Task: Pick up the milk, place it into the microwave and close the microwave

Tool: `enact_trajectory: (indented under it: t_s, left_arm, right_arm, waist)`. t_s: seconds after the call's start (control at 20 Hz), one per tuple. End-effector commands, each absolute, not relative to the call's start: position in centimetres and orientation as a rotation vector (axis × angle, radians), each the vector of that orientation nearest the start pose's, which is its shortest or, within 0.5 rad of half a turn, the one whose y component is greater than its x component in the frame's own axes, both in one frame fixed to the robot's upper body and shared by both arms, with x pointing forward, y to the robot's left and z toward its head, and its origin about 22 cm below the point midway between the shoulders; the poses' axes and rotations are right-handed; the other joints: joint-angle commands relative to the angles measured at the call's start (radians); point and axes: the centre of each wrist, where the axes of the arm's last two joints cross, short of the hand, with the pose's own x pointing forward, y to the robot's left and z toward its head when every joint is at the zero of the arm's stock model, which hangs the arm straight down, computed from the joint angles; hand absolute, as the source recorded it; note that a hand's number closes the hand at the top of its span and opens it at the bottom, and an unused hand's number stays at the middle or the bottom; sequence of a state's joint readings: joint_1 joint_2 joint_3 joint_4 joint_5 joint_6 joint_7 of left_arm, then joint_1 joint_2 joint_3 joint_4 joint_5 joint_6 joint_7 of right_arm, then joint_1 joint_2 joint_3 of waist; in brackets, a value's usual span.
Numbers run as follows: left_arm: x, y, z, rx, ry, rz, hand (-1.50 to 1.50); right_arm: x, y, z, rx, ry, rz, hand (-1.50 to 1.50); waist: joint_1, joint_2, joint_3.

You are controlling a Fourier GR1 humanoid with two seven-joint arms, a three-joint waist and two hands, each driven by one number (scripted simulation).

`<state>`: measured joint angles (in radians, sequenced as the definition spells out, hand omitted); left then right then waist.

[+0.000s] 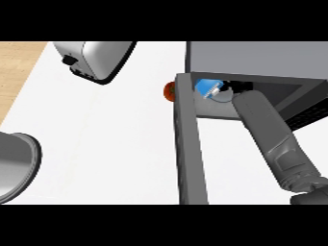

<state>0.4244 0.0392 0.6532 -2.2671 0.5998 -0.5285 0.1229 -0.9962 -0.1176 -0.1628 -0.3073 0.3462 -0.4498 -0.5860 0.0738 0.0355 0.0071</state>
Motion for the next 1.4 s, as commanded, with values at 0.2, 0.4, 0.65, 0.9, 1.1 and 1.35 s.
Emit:
enact_trajectory:
  t_s: [0.2, 0.4, 0.65, 0.9, 1.1, 1.35]
  left_arm:
    - [9.1, 36.6, 11.6, 0.028, -1.98, 0.055, -1.5]
    - [9.2, 36.7, 11.4, 0.006, -1.945, 0.033, -1.5]
    - [9.7, 36.2, 11.1, 0.007, -1.958, 0.033, -1.5]
    - [10.1, 36.9, 11.1, 0.032, -1.943, 0.001, -1.5]
    - [10.9, 37.1, 11.4, 0.056, -1.944, -0.025, -1.5]
    - [10.9, 36.6, 10.7, -0.003, -1.906, -0.069, -1.5]
  right_arm:
    - [44.5, -20.8, 4.9, -0.828, -1.974, 0.467, 1.5]
    - [44.8, -21.8, 5.4, -0.92, -1.951, 0.497, 1.5]
    - [43.9, -23.7, 3.5, -1.062, -1.823, 0.515, 1.5]
    - [43.5, -25.7, 3.1, -1.322, -1.635, 0.428, -1.5]
    - [44.0, -22.7, 3.4, -1.13, -1.812, 0.542, -1.5]
    - [44.3, -23.2, 4.3, -1.047, -1.848, 0.565, -1.5]
  waist:
    - [0.026, 0.014, -0.005]
    - [0.05, 0.022, -0.004]
    - [0.061, 0.029, -0.004]
    - [0.077, 0.035, -0.006]
    - [0.07, 0.034, 0.0]
    - [0.069, 0.026, -0.001]
